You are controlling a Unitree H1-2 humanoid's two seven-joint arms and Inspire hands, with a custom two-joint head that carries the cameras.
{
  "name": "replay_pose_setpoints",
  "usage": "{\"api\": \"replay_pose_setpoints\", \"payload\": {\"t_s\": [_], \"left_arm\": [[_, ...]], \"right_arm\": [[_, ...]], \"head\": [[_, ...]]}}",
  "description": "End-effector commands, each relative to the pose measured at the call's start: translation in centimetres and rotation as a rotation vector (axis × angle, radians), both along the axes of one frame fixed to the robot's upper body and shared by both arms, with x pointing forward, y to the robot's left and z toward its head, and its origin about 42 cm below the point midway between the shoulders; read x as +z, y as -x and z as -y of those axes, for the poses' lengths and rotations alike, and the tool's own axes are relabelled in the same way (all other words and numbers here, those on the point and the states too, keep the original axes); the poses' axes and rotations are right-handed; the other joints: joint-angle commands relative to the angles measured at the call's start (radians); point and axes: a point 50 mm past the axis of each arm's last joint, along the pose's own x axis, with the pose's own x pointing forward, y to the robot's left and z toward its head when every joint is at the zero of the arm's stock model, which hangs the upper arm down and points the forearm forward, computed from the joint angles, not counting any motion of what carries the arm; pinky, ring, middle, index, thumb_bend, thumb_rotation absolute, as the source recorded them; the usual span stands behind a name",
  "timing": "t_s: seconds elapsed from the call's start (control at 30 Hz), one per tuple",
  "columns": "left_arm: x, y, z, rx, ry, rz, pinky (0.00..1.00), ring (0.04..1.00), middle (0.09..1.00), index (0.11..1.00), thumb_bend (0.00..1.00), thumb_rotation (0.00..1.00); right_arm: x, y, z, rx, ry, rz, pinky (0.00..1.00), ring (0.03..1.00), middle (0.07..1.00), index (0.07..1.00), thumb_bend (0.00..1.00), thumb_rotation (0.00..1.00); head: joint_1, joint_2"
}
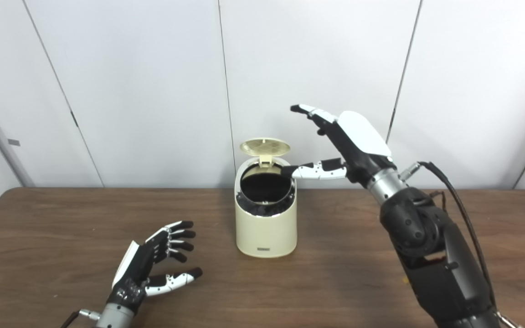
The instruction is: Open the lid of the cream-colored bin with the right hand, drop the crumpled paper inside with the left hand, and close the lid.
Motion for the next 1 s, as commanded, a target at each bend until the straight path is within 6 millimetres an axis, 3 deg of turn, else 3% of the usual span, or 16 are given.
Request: {"api": "replay_pose_setpoints", "payload": {"t_s": [0.0, 0.57, 0.97], "left_arm": [[0.9, -0.3, 0.2, -0.02, 0.005, 0.054, 0.56, 0.669, 0.755, 0.812, 0.66, 0.0], [0.7, 0.0, 1.1, -0.036, 0.024, 0.035, 0.57, 0.668, 0.75, 0.816, 0.67, 0.0], [0.7, -0.1, 1.2, -0.036, 0.033, 0.028, 0.59, 0.68, 0.753, 0.816, 0.67, 0.0]], "right_arm": [[3.2, -0.3, -0.5, 0.034, 0.024, 0.089, 0.71, 0.857, 0.879, 0.871, 0.66, 0.58], [4.2, -1.1, -2.7, 0.105, 0.159, 0.115, 0.76, 0.894, 0.833, 0.801, 0.72, 0.65], [4.0, -0.4, -2.9, 0.132, 0.176, 0.079, 0.77, 0.91, 0.795, 0.745, 0.68, 0.62]], "head": [[0.002, 0.001], [0.015, 0.012], [0.018, 0.023]]}}
